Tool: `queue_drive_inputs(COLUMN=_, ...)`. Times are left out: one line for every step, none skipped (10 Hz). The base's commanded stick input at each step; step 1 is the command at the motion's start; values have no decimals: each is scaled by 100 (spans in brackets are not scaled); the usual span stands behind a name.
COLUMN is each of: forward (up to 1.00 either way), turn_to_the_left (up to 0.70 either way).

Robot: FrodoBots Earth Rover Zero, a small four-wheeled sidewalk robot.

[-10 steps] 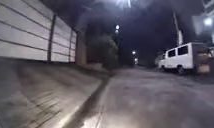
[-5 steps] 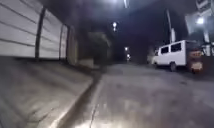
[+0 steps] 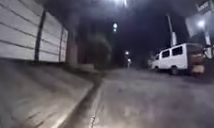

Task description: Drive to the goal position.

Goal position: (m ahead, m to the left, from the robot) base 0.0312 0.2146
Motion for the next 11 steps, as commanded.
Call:
queue_drive_inputs(forward=50, turn_to_the_left=0)
queue_drive_inputs(forward=50, turn_to_the_left=0)
queue_drive_inputs(forward=50, turn_to_the_left=0)
queue_drive_inputs(forward=50, turn_to_the_left=0)
queue_drive_inputs(forward=50, turn_to_the_left=0)
queue_drive_inputs(forward=50, turn_to_the_left=0)
queue_drive_inputs(forward=50, turn_to_the_left=0)
queue_drive_inputs(forward=50, turn_to_the_left=0)
queue_drive_inputs(forward=50, turn_to_the_left=0)
queue_drive_inputs(forward=50, turn_to_the_left=0)
queue_drive_inputs(forward=50, turn_to_the_left=0)
